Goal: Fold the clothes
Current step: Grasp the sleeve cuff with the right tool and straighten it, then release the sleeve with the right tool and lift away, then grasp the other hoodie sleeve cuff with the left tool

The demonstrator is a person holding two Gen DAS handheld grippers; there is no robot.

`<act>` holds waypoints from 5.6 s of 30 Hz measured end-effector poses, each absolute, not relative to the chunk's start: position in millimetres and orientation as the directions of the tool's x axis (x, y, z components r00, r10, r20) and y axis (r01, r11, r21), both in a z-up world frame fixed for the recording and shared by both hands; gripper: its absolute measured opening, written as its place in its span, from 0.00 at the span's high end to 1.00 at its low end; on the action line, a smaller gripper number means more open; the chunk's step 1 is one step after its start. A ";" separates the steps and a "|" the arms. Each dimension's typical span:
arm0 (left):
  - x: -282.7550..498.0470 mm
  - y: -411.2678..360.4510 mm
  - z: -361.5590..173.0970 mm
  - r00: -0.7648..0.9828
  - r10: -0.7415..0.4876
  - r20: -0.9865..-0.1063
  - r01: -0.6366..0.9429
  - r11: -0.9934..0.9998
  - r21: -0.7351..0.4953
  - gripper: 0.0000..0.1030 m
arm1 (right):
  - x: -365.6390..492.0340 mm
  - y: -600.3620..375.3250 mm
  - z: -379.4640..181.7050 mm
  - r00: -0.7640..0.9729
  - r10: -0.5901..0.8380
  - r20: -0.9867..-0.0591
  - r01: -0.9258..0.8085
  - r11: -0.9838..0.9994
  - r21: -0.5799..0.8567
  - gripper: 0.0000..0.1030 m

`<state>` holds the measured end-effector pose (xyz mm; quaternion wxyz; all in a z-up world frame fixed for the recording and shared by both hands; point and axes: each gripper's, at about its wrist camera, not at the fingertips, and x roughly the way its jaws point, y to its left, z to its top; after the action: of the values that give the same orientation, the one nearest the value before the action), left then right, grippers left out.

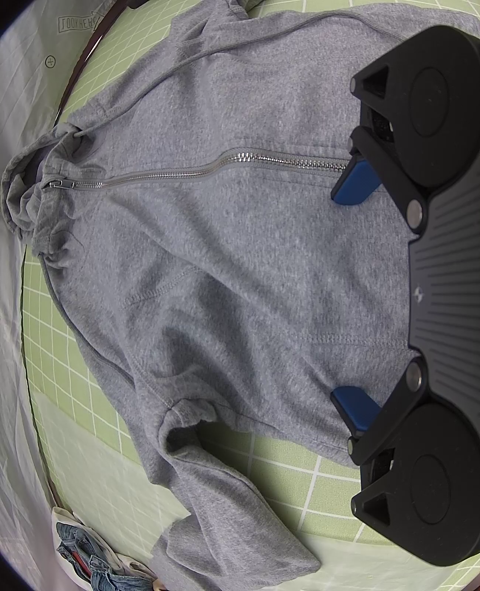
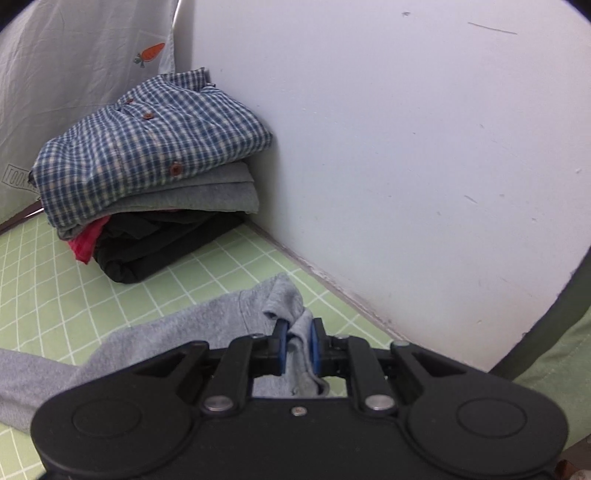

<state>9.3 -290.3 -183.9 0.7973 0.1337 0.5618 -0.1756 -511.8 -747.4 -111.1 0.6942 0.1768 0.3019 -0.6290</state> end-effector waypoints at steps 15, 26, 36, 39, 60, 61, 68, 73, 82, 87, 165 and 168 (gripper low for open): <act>8.1 -290.3 -183.7 0.310 -0.127 -0.942 0.424 0.906 0.017 0.00 | -520.0 -756.8 -153.5 -0.048 -0.704 -0.708 0.984 0.089 -0.155 0.45; 9.4 -290.7 -183.5 0.308 -0.125 -0.943 0.422 0.906 0.018 0.00 | -550.9 -769.4 -174.1 0.007 -0.690 -0.724 1.000 -0.011 0.021 0.23; 9.7 -290.9 -183.9 0.307 -0.120 -0.944 0.415 0.910 0.019 0.00 | -573.7 -764.5 -166.8 0.028 -0.701 -0.713 1.000 0.018 0.022 0.97; 9.5 -290.9 -183.9 0.308 -0.119 -0.944 0.411 0.911 0.020 0.00 | -587.4 -755.4 -161.0 -0.021 -0.701 -0.713 0.999 -0.033 0.002 0.98; 9.5 -287.9 -184.6 0.311 -0.122 -0.942 0.415 0.910 0.020 0.00 | -583.3 -778.8 -177.4 0.092 -0.670 -0.737 0.996 0.072 0.059 0.69; 9.4 -287.8 -184.8 0.312 -0.121 -0.942 0.414 0.910 0.020 0.00 | -583.6 -777.7 -177.6 0.105 -0.671 -0.734 0.994 0.080 0.068 0.75; 9.7 -288.3 -186.1 0.314 -0.117 -0.942 0.405 0.914 0.021 0.00 | -587.5 -768.9 -175.4 0.065 -0.677 -0.734 0.997 0.074 0.019 0.95; 10.6 -286.6 -187.4 0.314 -0.118 -0.942 0.404 0.914 0.020 0.00 | -575.7 -770.0 -174.3 -0.045 -0.656 -0.754 0.995 0.039 -0.093 0.93; 12.5 -284.0 -188.5 0.317 -0.122 -0.940 0.406 0.914 0.019 0.00 | -516.9 -753.9 -145.2 -0.022 -0.740 -0.672 0.988 0.089 -0.130 0.01; 8.9 -282.4 -188.8 0.337 -0.135 -0.932 0.411 0.911 0.017 0.00 | -465.7 -720.0 -134.6 0.223 -0.727 -0.649 0.963 0.266 0.033 0.00; 59.9 131.2 -170.2 0.531 0.064 -0.845 -0.225 0.972 -0.068 0.91 | -187.3 -388.9 -197.9 0.439 -0.619 -0.651 0.814 0.581 -0.003 0.00; 48.4 141.6 -170.9 0.532 0.074 -0.843 -0.243 0.968 -0.068 0.91 | -188.4 -388.6 -198.2 0.440 -0.621 -0.648 0.814 0.581 -0.004 0.00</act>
<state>48.4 141.6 -170.9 0.8707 -0.0887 0.4751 0.0909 -188.4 -388.6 -198.2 0.8340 0.1565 0.3081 -0.4302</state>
